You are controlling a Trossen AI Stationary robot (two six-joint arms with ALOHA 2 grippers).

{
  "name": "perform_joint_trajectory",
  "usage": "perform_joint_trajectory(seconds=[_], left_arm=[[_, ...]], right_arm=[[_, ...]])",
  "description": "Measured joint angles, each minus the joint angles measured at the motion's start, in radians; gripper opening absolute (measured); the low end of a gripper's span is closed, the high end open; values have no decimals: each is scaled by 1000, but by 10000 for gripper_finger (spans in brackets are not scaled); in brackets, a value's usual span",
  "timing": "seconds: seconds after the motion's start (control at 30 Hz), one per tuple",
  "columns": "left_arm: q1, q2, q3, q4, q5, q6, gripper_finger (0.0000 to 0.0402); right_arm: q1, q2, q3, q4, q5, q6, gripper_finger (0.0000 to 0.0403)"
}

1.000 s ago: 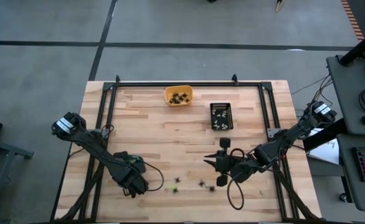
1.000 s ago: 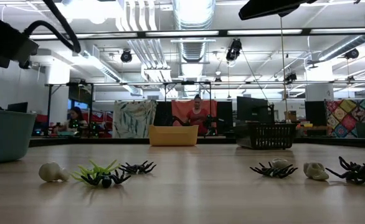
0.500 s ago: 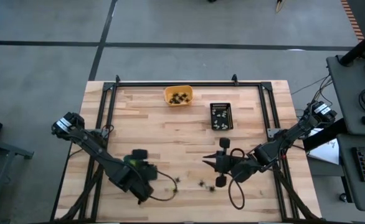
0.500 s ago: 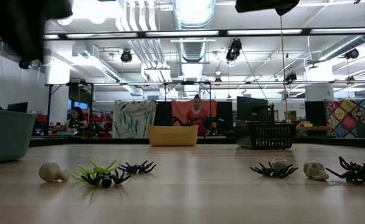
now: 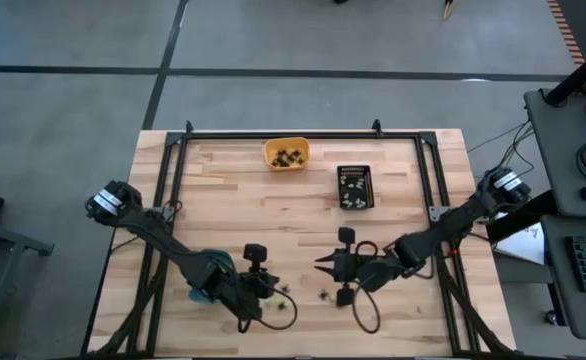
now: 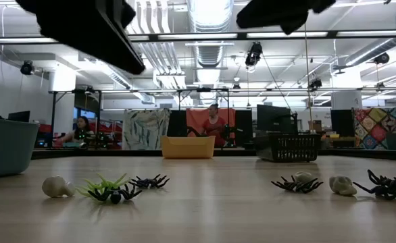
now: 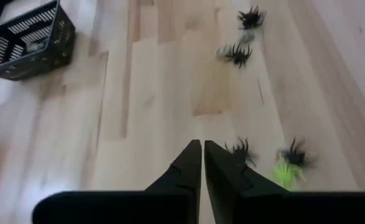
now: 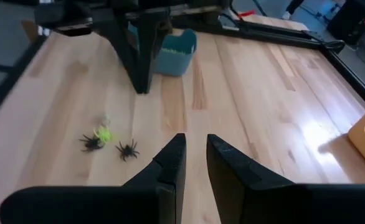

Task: Sort Halloween decoration
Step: Put the black spider toy into the yellow bin

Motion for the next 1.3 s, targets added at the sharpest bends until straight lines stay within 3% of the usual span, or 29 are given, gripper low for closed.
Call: perform_joint_trajectory(seconds=[0.27,0.4,0.8,1.0,1.3], left_arm=[[19,31,-126,298,58,8,1],[26,61,-152,351,59,13,1],[35,147,-189,438,97,10,0],[34,178,-193,431,115,-3,0],[36,205,-195,428,115,-49,0]], right_arm=[[-10,142,51,20,-32,-46,57],[-14,215,100,20,-54,-67,57],[-22,427,241,27,-192,-157,57],[-53,485,263,95,-322,-144,58],[-101,537,263,122,-382,-78,103]])
